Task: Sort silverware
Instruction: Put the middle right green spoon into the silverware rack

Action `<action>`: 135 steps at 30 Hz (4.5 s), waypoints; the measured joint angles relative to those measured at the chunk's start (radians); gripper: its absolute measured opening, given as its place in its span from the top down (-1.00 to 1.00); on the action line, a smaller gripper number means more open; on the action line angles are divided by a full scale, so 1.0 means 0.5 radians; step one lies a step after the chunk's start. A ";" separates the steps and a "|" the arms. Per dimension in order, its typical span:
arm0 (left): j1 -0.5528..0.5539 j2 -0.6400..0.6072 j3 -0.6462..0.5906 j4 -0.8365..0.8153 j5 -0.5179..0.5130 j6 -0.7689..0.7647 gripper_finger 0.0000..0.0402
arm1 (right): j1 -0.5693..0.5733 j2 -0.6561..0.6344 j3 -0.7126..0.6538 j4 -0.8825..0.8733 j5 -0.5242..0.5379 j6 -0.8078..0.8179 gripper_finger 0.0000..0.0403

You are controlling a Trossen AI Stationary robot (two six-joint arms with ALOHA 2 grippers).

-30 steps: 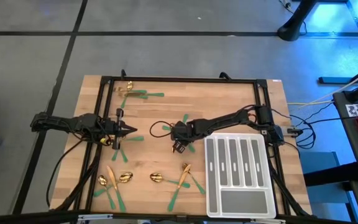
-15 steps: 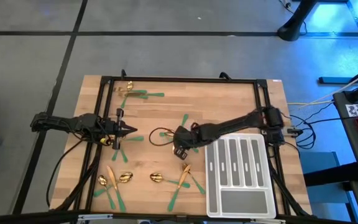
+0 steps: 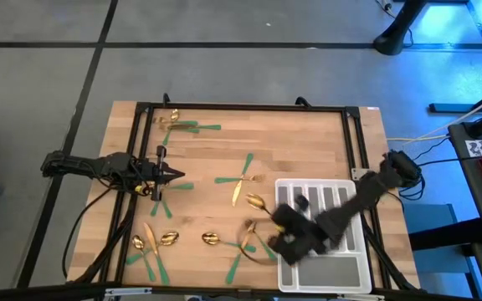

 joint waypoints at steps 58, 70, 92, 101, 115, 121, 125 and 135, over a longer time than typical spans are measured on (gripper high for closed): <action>0.001 0.000 0.000 0.001 0.000 -0.246 1.00 | 0.141 -0.489 -0.330 -0.742 -1.702 1.609 0.97; 0.000 0.000 0.000 0.001 0.000 -0.292 1.00 | -0.101 -0.210 -0.236 -1.200 -1.839 1.178 0.97; 0.001 0.000 0.000 0.001 0.000 -0.282 1.00 | 0.141 0.146 0.142 -0.647 -0.695 0.719 0.97; 0.000 0.015 -0.001 0.335 0.542 -0.141 1.00 | 0.275 0.051 -0.135 0.306 0.003 0.383 0.97; -0.031 1.318 0.036 1.686 0.921 0.004 0.42 | -0.157 -0.009 -0.552 2.356 -1.002 -1.323 0.97; -0.140 2.147 0.442 1.842 0.938 0.152 0.08 | -0.421 -0.008 -0.791 2.793 -1.340 -1.571 0.97; -0.153 2.547 0.745 1.865 0.946 0.203 -0.06 | -0.544 -0.008 -0.962 3.143 -1.619 -1.698 0.97; -0.118 2.900 1.184 2.020 1.076 0.045 -0.29 | -0.808 -0.007 -1.192 3.565 -2.238 -1.951 0.97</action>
